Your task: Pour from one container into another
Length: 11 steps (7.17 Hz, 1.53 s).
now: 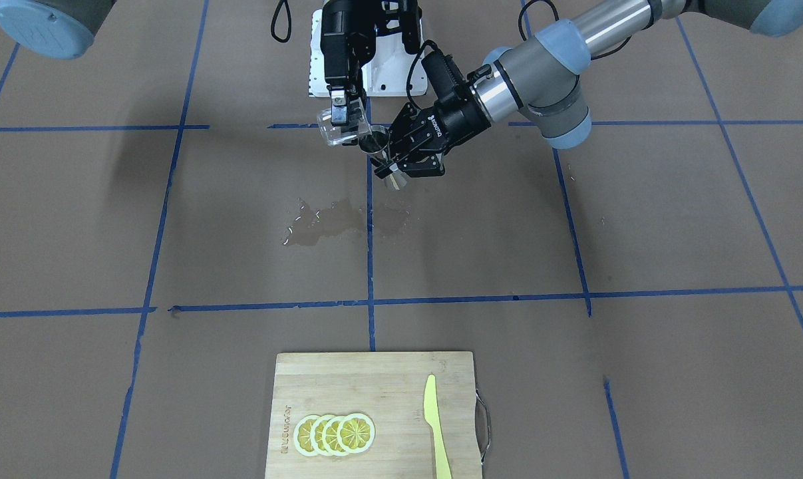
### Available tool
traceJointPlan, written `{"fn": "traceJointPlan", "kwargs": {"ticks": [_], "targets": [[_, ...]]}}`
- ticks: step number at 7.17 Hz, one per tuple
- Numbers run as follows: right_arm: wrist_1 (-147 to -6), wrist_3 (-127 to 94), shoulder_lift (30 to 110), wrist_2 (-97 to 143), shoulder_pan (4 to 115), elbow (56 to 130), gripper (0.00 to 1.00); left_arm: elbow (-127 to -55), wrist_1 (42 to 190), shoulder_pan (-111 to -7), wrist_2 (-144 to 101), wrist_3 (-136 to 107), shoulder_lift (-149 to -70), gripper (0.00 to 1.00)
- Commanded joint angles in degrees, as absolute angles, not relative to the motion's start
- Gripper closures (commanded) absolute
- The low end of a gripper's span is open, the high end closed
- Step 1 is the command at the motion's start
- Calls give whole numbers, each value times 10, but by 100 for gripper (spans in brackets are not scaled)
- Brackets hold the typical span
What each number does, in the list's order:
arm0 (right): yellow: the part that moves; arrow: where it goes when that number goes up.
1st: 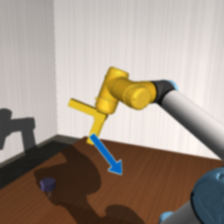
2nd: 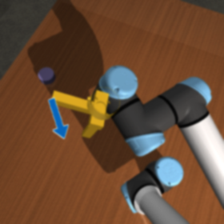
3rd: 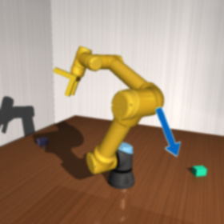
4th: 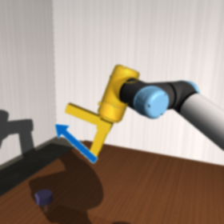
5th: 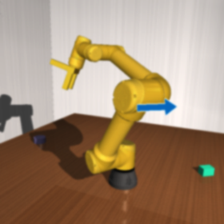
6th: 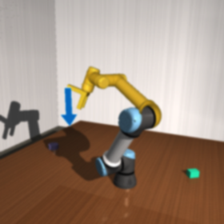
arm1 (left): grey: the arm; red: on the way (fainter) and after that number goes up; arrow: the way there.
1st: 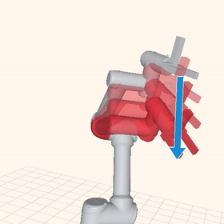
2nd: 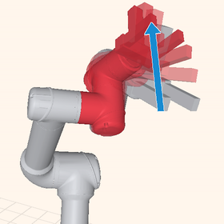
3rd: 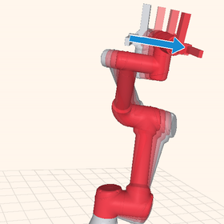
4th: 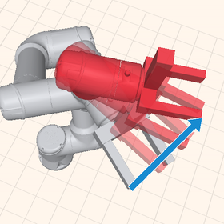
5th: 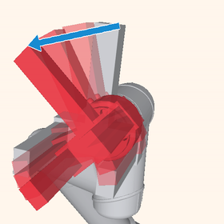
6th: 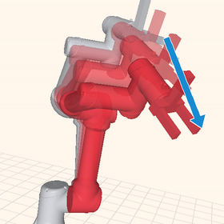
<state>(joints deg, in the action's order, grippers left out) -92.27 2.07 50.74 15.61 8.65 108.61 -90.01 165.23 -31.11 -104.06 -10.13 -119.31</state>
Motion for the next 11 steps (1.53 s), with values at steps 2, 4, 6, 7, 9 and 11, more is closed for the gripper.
{"fn": "traceJointPlan", "kwargs": {"ticks": [2,4,6,7,9,11], "targets": [[-890,-11,511,193,88,1140,100,-900,1652,-311,-1041,-101,-1193,100],[-799,-59,535,224,91,1141,100,-900,1652,-311,-1041,-101,-1192,100],[-795,-68,539,230,91,1141,100,-901,1652,-312,-1041,-101,-1192,100],[-795,-67,540,230,91,1141,100,-903,1652,-313,-1041,-103,-1192,100],[-795,-66,541,230,91,1142,100,-905,1654,-337,-1041,-109,-1192,100],[-795,-66,541,230,91,1142,100,-911,1657,-364,-1041,-134,-1187,100]]}}
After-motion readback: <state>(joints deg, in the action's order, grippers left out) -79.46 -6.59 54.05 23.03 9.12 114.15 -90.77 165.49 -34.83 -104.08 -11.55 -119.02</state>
